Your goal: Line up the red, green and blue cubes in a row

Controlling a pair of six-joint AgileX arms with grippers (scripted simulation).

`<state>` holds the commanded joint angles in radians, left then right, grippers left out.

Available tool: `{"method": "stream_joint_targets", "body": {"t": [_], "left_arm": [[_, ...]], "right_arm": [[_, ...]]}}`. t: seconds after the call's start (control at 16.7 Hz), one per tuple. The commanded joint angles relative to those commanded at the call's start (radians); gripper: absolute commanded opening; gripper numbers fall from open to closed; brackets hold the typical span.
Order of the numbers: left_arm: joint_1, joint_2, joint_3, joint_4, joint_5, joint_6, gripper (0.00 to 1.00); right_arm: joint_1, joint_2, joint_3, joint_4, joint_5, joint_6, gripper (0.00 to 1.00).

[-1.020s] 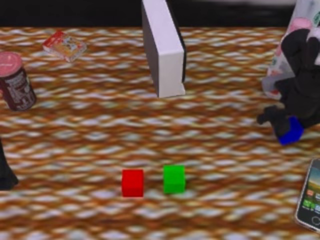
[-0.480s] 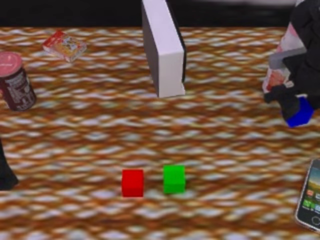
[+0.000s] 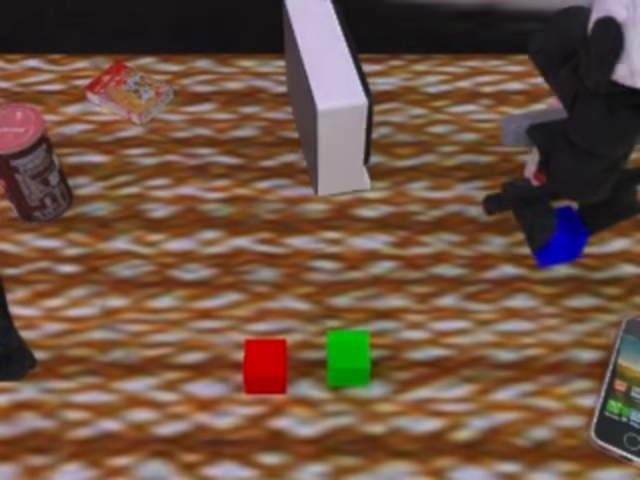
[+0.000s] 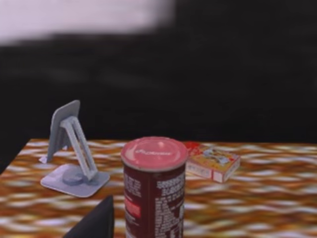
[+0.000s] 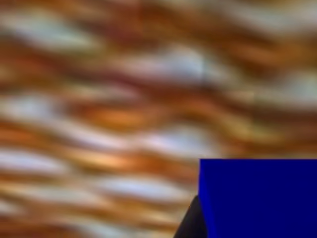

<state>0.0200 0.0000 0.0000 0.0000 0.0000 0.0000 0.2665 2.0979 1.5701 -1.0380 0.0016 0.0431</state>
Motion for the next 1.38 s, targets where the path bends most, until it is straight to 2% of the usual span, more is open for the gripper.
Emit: {"method": "stream_joint_targets", "body": {"t": [0.42,0.6,1.02,1.38], "left_arm": [[0.0,0.0,0.0,0.0,0.0,0.0,1.0],[0.0,0.0,0.0,0.0,0.0,0.0,1.0],[0.0,0.0,0.0,0.0,0.0,0.0,1.0],[0.0,0.0,0.0,0.0,0.0,0.0,1.0]], "right_arm": [[0.282,-0.112,-0.127,0.003,0.0,0.476,0.0],[0.366,-0.156,-0.165,0.011,0.001,0.59,0.0],[0.381,-0.157,-0.183,0.031,0.0,0.611,0.0],[0.386,-0.074,-0.301,0.241,0.002,0.617,0.0]]}}
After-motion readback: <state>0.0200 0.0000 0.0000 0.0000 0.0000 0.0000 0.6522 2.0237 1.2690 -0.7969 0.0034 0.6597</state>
